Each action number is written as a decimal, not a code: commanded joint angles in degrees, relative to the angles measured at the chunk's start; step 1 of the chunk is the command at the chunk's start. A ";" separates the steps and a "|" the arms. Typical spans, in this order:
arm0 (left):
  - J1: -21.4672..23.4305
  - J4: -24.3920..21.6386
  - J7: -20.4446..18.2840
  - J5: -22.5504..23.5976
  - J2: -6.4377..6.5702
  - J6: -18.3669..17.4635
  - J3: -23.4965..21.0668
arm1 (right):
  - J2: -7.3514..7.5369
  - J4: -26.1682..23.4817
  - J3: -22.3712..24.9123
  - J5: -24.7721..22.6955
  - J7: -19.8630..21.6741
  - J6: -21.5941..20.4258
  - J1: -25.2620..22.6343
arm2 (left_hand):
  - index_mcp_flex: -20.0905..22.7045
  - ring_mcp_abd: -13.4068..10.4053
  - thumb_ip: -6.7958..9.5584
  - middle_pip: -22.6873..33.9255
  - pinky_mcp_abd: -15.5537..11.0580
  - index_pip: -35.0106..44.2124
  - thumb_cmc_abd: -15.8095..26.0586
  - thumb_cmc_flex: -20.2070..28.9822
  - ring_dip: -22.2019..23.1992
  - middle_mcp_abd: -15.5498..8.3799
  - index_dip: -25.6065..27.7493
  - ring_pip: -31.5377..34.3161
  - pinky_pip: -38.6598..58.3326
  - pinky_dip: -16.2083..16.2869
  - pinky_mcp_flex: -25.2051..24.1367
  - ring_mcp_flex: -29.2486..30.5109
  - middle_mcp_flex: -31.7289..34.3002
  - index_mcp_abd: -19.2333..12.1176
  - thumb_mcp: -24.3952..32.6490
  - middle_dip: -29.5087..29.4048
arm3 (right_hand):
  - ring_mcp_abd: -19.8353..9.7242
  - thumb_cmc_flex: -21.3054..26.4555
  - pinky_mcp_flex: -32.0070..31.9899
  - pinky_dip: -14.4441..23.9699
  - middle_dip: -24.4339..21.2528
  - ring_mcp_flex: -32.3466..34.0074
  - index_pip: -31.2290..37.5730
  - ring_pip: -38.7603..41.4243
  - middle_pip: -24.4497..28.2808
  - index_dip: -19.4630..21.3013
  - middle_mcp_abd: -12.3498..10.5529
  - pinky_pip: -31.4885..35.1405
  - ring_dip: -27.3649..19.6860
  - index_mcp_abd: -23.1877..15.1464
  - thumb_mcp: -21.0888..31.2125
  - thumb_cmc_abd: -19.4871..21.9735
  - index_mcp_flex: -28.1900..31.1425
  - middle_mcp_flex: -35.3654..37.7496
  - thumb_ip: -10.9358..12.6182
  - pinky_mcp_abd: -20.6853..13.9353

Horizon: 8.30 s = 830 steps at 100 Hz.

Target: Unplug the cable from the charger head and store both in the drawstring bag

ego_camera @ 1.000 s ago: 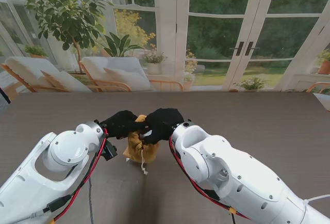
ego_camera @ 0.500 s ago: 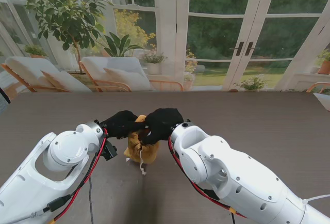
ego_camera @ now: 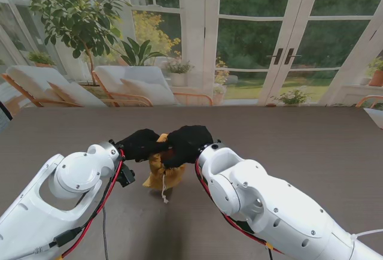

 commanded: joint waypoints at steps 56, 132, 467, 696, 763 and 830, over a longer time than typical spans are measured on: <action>2.69 0.02 -2.94 -0.72 0.52 -10.32 -3.83 | 0.04 -0.96 11.23 0.43 -2.13 -2.78 -6.19 | -1.06 3.16 -5.12 -1.34 -1.66 2.30 -0.76 -13.73 7.91 2.31 3.25 -2.43 -8.39 15.64 -15.10 -10.56 -5.37 3.53 23.39 5.51 | 13.86 1.14 18.64 1.58 -10.87 -0.37 -16.28 -25.95 -14.20 -8.92 4.83 -14.31 -13.16 -1.29 1.06 6.19 -6.49 -4.65 3.24 10.74; 2.26 1.25 -7.43 -4.48 1.46 -16.47 -4.94 | -1.88 5.65 12.51 5.51 -15.07 -6.61 -11.38 | -2.04 4.46 -6.54 -3.27 -2.99 1.59 -1.44 -13.47 9.90 3.14 4.07 -5.29 -12.75 20.66 -20.15 -14.41 -7.87 2.88 23.68 5.78 | 16.46 7.89 10.61 3.49 -15.64 -2.49 -22.53 -42.22 -18.39 -11.33 7.01 -21.37 -13.59 -2.49 13.16 -7.38 -5.41 -11.03 1.49 12.16; 3.89 -2.27 -11.09 -4.52 2.16 -7.73 -5.56 | -6.27 12.83 13.03 15.52 -33.97 -17.68 -16.29 | -2.23 6.09 -4.09 -4.91 -1.46 -2.49 0.34 -8.00 9.05 5.00 2.74 -5.82 -12.39 21.41 -19.24 -14.23 -8.32 4.25 15.88 4.05 | 16.66 12.60 15.66 2.72 -15.71 -0.42 -7.33 -24.17 -13.38 -22.33 6.10 -16.92 -10.99 -8.10 4.58 12.45 -1.39 -0.82 -7.39 13.24; 4.64 -2.68 -12.04 -4.30 2.40 -6.50 -5.91 | -14.02 18.88 9.34 29.92 -49.40 -17.25 -15.87 | -2.33 6.87 -3.61 -5.51 -1.11 -3.64 1.08 -6.09 8.81 5.62 2.08 -6.03 -12.22 21.53 -18.84 -14.19 -8.32 4.68 12.85 3.58 | 22.20 10.68 16.51 2.77 -15.45 -0.82 -6.32 -19.04 -13.37 -22.61 8.14 -15.52 -9.82 -13.04 3.26 15.95 0.33 5.30 -8.85 18.41; 4.45 -2.19 -11.62 -4.75 2.26 -6.94 -5.93 | -14.39 20.58 8.99 23.35 -56.51 -20.34 -13.82 | -2.77 7.03 -3.46 -5.89 -1.04 -3.86 1.55 -4.91 8.67 5.94 1.96 -6.66 -13.27 21.34 -20.15 -14.84 -8.74 5.05 11.29 3.48 | 18.39 15.26 20.97 0.83 -15.98 -0.55 5.85 -14.93 -11.32 -23.15 5.03 -13.61 -8.23 -5.72 8.18 10.90 0.60 10.73 -9.91 16.82; 4.81 -2.35 -12.33 -4.47 2.46 -6.88 -6.13 | -13.31 22.84 7.68 15.50 -58.59 -17.10 -10.32 | -3.02 7.35 -3.27 -6.37 -0.84 -3.90 1.76 -4.29 8.69 6.06 1.72 -7.39 -13.82 21.33 -20.47 -15.19 -8.99 5.05 10.24 3.08 | 17.05 18.04 23.67 -1.26 -16.84 -0.54 -0.03 -11.31 -11.93 -30.45 4.68 -11.73 -6.83 -0.68 10.70 6.48 -1.86 14.57 -9.49 15.15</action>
